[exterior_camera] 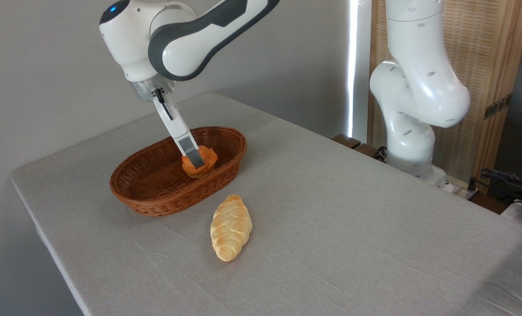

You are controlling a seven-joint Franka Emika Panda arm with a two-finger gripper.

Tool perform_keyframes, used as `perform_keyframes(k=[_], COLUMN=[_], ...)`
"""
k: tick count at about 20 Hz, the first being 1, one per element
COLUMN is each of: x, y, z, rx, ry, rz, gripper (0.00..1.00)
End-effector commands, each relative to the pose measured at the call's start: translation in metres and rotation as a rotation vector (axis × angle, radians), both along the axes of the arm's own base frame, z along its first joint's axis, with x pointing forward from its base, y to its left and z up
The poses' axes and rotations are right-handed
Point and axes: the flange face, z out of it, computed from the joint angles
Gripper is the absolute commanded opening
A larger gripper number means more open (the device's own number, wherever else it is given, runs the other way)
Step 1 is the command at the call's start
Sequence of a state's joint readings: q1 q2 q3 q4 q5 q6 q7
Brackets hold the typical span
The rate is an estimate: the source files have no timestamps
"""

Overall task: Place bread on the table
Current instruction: 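Lower the open gripper onto the round bun in the basket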

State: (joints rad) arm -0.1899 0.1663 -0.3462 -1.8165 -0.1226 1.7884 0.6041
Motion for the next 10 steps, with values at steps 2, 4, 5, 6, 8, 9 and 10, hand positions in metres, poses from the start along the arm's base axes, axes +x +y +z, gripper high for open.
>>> perform_keyframes(k=[2, 4, 5, 6, 8, 9, 10], x=[0.0015, 0.0019, 0.002, 0.0021, 0.0025, 0.0031, 0.0034], y=[-0.007, -0.0063, -0.0062, -0.006, -0.005, -0.0034, -0.0035], z=[-0.0152, -0.0153, -0.0153, -0.0154, -0.0165, -0.0158, -0.0151], rx=[0.018, 0.018, 0.019, 0.018, 0.027, 0.027, 0.027], ry=[0.002, 0.002, 0.001, -0.001, -0.01, -0.011, -0.012], rz=[-0.019, -0.019, -0.021, -0.034, -0.083, -0.083, -0.083], gripper=[1.0, 0.94, 0.83, 0.68, 0.47, 0.44, 0.43])
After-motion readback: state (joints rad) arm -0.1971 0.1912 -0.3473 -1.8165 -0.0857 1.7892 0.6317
